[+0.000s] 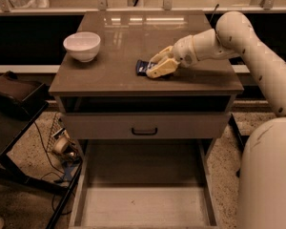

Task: Place rxbar blueberry into middle drawer

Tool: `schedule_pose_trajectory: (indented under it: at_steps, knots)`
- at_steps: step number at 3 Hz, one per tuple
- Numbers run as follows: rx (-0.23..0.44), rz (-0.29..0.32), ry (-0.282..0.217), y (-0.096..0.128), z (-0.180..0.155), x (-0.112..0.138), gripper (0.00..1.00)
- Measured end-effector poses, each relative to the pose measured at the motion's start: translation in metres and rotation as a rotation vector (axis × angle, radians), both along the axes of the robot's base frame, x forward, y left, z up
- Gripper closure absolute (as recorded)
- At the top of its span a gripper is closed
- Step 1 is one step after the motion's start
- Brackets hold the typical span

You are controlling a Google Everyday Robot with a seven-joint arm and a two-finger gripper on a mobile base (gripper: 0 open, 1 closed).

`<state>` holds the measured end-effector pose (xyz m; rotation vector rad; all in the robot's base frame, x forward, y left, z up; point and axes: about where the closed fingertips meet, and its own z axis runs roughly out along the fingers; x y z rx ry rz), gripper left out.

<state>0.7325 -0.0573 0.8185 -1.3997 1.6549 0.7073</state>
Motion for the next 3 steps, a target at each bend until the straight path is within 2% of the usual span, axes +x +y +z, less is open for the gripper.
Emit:
schedule_pose_trajectory:
  at_steps: [3]
  knots:
    - [-0.001, 0.000, 0.000, -0.0001, 0.0002, 0.0000, 1.00]
